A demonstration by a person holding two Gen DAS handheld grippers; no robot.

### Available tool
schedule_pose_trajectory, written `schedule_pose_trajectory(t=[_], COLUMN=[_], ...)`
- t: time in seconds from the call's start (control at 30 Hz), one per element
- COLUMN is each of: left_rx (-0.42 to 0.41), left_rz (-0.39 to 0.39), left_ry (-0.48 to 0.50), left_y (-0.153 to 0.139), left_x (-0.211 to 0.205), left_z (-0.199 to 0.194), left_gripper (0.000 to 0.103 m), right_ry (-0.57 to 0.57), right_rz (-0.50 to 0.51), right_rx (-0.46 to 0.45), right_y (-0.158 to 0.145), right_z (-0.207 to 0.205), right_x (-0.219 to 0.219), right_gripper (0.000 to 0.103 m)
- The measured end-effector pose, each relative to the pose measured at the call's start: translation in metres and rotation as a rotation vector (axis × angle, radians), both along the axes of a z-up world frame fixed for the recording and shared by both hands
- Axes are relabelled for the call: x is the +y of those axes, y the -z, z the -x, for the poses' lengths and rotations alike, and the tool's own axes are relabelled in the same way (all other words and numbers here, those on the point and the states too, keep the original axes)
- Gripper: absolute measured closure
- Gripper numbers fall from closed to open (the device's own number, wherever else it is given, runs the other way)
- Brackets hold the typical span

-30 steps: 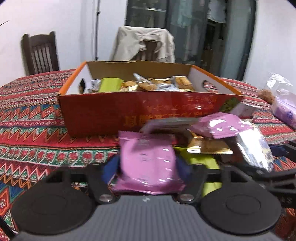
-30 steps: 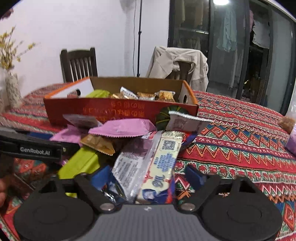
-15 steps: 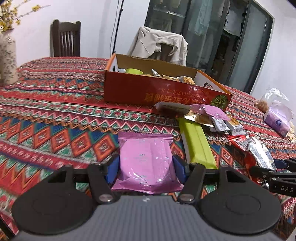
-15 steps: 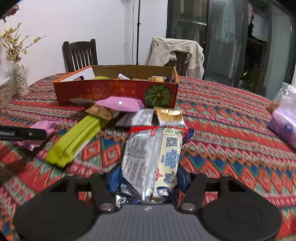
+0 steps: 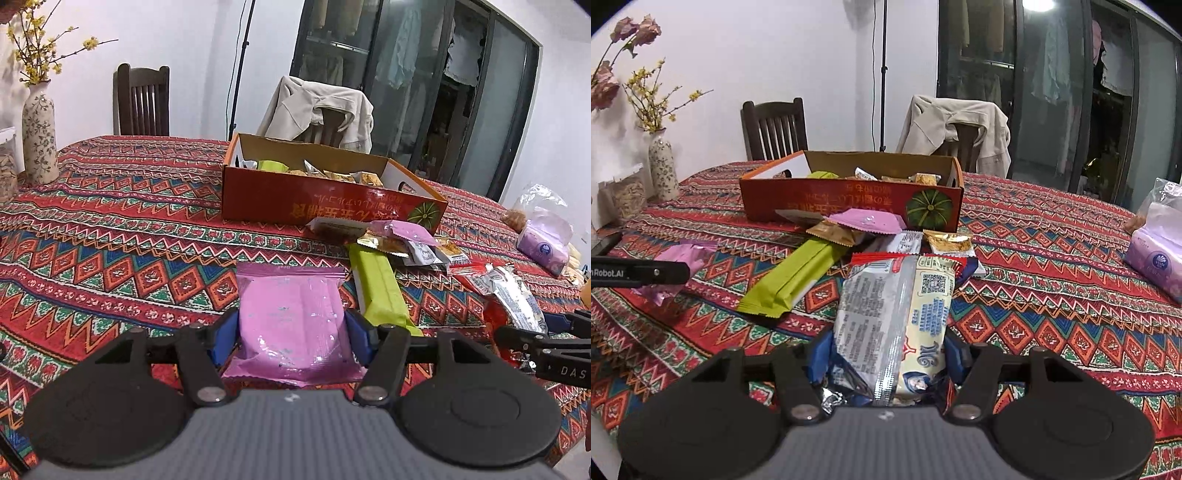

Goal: Organize snacks
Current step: 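Lower the pink packet and white bar into the orange box and open both tools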

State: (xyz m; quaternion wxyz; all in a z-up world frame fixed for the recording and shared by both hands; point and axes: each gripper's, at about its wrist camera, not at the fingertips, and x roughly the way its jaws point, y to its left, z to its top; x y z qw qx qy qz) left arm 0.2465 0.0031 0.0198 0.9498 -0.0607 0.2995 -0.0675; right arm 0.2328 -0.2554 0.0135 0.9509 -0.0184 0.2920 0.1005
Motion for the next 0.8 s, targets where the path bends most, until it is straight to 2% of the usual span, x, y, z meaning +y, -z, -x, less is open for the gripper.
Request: schedule_pose_trajectory(t=[0.2, 0.4, 0.47, 0.57, 0.67, 0.77, 0.8], left_rx=[-0.024, -0.113, -0.14, -0.138, -0.081, -0.029, -0.006], left_rz=[0.006, 0.016, 0.014, 0.039, 0.025, -0.008, -0.009], left_ry=[0.006, 0.053, 0.072, 0.104, 0.067, 0.036, 0.022], left_y=[-0.011, -0.044, -0.057, -0.068, -0.064, -0.053, -0.05], left_x=[0.003, 0.008, 0.007, 0.005, 0.0, -0.008, -0.009], left_z=[-0.009, -0.055, -0.079, -0.123, -0.172, -0.218, -0.231], left_gripper=[0.041, 0.041, 0.041, 0.041, 0.041, 0.041, 0.041], right_ry=[-0.017, -0.057, -0.068, -0.09, -0.096, -0.076, -0.074], right_rz=[-0.052, -0.126, -0.126, -0.167, -0.212, -0.2, -0.165], right_rx=[-0.018, -0.085, -0.112, -0.121, -0.073, -0.007, 0.021], right_y=[-0.01, -0.039, -0.051, -0.069, -0.082, -0.083, -0.08], right_z=[-0.003, -0.042, -0.066, -0.11, -0.167, -0.221, -0.238], right_x=[-0.007, -0.019, -0.021, -0.025, -0.029, -0.027, -0.022], right_gripper=[0.044, 0.044, 0.044, 0.044, 0.044, 0.044, 0.044])
